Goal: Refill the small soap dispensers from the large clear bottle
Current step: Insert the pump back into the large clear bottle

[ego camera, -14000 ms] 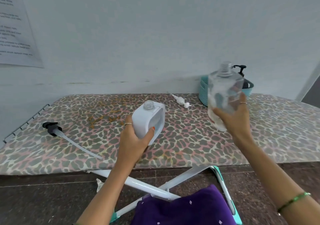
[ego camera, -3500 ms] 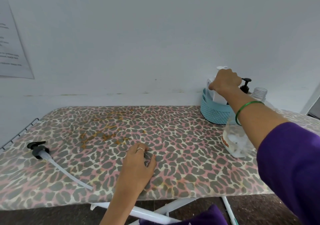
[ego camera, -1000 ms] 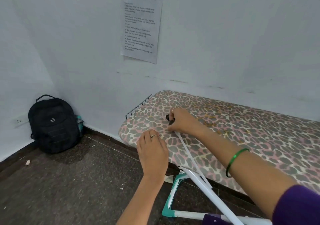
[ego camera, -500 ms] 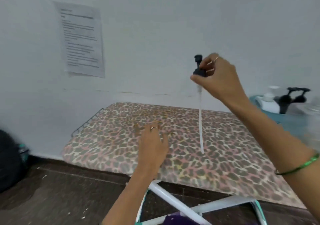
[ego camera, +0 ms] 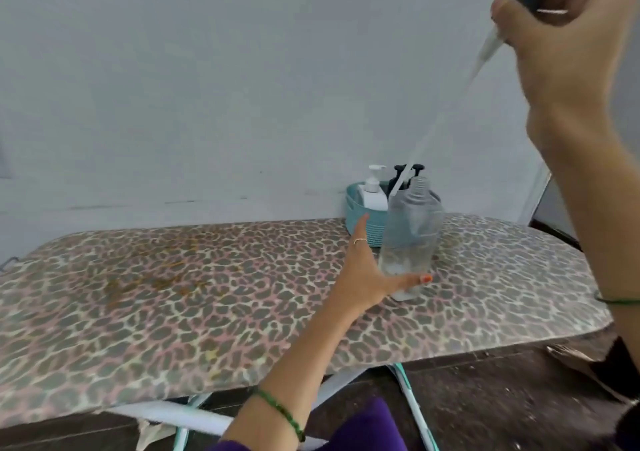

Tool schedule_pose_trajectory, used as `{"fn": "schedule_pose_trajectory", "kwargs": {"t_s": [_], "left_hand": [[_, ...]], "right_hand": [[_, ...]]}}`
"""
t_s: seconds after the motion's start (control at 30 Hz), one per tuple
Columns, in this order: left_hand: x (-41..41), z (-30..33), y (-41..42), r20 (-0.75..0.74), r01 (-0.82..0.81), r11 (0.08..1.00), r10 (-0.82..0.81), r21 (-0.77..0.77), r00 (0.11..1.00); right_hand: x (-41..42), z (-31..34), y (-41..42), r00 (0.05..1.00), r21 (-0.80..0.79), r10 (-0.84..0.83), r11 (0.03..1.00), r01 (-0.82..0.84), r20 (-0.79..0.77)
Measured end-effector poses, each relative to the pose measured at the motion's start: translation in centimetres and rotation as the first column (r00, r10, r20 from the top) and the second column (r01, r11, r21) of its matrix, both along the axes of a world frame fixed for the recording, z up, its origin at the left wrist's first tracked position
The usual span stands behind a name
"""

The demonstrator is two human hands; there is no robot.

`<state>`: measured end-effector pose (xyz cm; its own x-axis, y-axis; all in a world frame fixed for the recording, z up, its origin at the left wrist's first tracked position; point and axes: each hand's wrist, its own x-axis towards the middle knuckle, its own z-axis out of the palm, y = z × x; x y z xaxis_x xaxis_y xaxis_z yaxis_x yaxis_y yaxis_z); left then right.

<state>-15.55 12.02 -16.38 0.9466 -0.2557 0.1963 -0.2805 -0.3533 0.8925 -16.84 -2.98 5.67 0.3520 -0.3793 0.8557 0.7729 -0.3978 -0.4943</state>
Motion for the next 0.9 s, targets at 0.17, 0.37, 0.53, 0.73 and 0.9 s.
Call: {"fn": "schedule_pose_trajectory", "kwargs": {"t_s": [0.17, 0.37, 0.53, 0.73, 0.9], "left_hand": [[2.7, -0.1, -3.4, 0.027, -0.016, 0.998, 0.018, -0.061, 0.999], [4.8, -0.1, -4.5, 0.032, -0.001, 0.994, 0.005, -0.110, 0.999], [4.1, 0.2, -1.3, 0.144, -0.021, 0.991, 0.040, -0.130, 0.989], [2.2, 0.0, 5.7, 0.227, -0.067, 0.989, 0.095, -0.129, 0.969], [0.8, -0.5, 9.8, 0.218, -0.141, 0.981, 0.168, -0.135, 0.961]], "right_hand": [[0.0, -0.6, -2.7, 0.999, 0.056, -0.023, 0.998, 0.021, 0.043], [0.6, -0.7, -5.2, 0.997, 0.125, -0.050, 0.991, 0.043, 0.051], [1.0, 0.0, -5.0, 0.996, 0.177, 0.037, 0.983, -0.050, 0.079], [1.4, 0.3, -1.3, 0.983, 0.180, 0.161, 0.968, -0.176, 0.093], [1.3, -0.2, 2.7, 0.978, 0.185, 0.186, 0.962, -0.201, 0.095]]}}
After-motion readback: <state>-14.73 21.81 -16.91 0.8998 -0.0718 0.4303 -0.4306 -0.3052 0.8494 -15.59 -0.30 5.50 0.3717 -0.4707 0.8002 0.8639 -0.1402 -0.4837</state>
